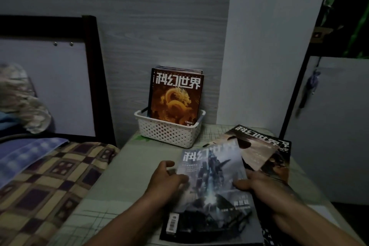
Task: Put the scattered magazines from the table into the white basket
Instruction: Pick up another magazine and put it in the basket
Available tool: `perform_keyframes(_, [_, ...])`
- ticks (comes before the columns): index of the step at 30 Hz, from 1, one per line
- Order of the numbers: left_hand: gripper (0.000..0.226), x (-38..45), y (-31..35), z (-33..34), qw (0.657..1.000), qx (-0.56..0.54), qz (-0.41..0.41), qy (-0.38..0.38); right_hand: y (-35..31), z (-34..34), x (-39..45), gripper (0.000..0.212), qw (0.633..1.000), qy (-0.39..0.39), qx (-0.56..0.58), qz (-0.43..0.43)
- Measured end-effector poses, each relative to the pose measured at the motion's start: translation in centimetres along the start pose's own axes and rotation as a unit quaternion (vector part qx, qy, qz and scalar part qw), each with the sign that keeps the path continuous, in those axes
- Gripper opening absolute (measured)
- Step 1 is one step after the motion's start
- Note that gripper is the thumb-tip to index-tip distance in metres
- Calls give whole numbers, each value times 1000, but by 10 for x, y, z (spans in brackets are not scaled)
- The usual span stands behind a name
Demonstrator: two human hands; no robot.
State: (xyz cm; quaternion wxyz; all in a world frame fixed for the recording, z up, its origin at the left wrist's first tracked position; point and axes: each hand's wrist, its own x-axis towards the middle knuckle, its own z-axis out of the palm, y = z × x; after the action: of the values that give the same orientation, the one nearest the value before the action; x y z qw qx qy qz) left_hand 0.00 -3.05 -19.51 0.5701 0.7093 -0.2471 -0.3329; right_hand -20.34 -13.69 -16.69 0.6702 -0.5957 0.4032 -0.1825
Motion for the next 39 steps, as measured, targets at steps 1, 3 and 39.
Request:
perform_keyframes(1, [57, 0, -3, -4, 999, -42, -2, 12, 0, 2, -2, 25, 999, -1, 25, -37])
perform_keyframes(3, [50, -1, -7, -13, 994, -99, 18, 36, -4, 4, -4, 26, 991, 8, 67, -116])
perform_keyframes(39, [32, 227, 57, -92, 922, 149, 317, 166, -102, 91, 219, 22, 878, 299, -180, -328])
